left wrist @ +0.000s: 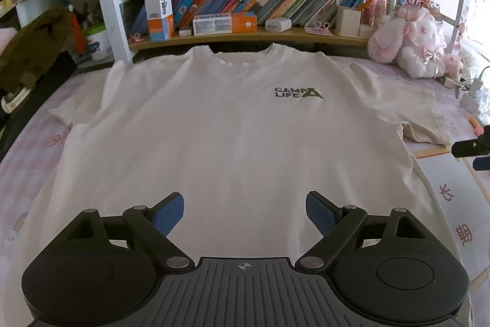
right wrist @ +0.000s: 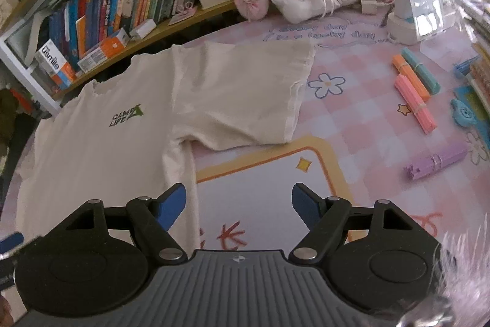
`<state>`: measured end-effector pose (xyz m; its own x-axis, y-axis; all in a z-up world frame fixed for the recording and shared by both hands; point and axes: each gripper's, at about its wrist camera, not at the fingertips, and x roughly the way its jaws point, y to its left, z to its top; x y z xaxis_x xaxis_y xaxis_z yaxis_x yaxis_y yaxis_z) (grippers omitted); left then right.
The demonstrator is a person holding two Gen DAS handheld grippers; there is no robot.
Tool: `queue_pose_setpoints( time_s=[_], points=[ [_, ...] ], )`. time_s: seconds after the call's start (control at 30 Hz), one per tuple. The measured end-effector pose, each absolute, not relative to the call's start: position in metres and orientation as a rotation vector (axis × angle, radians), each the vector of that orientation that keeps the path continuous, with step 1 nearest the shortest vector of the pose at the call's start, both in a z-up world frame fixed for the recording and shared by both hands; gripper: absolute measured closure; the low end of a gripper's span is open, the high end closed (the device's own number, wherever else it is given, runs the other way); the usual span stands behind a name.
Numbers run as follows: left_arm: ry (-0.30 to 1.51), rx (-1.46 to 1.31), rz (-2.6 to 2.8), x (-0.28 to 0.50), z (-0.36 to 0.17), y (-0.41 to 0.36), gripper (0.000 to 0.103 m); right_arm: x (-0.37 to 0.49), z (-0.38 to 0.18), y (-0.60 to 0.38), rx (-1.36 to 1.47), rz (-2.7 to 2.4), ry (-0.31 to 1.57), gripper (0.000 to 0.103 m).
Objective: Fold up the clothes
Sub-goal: 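Grasp the sleeve edge with the right gripper and fold it over the body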
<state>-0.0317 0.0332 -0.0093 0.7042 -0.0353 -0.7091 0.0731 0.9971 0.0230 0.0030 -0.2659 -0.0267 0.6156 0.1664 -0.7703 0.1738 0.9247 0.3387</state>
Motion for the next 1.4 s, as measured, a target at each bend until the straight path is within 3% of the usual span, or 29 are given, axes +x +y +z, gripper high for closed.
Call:
queue_pose_setpoints(
  time_s=[0.3,1.0,1.07,1.23,1.4],
  points=[
    [0.783,0.098,-0.066,-0.032,-0.011,0.019,0.014,0.031,-0.046,-0.296,0.525,-0.019,0.933,0.054],
    [0.819,0.132,-0.082,-0.024,-0.019,0.022,0.014,0.091,-0.054,-0.309,0.465,-0.079,0.871,0.063],
    [0.823,0.127,-0.080,-0.022,-0.020,0.023,0.014,0.093,-0.052,-0.299,0.390,-0.096,0.880,0.068],
    [0.822,0.118,-0.089,-0.021,-0.020,0.027,0.014,0.097,-0.053,-0.286,0.235,-0.106,0.904,0.094],
    [0.810,0.118,-0.097,-0.021,-0.018,0.034,0.014,0.106,-0.046,-0.292,0.302,-0.103,0.909,0.096]
  ],
)
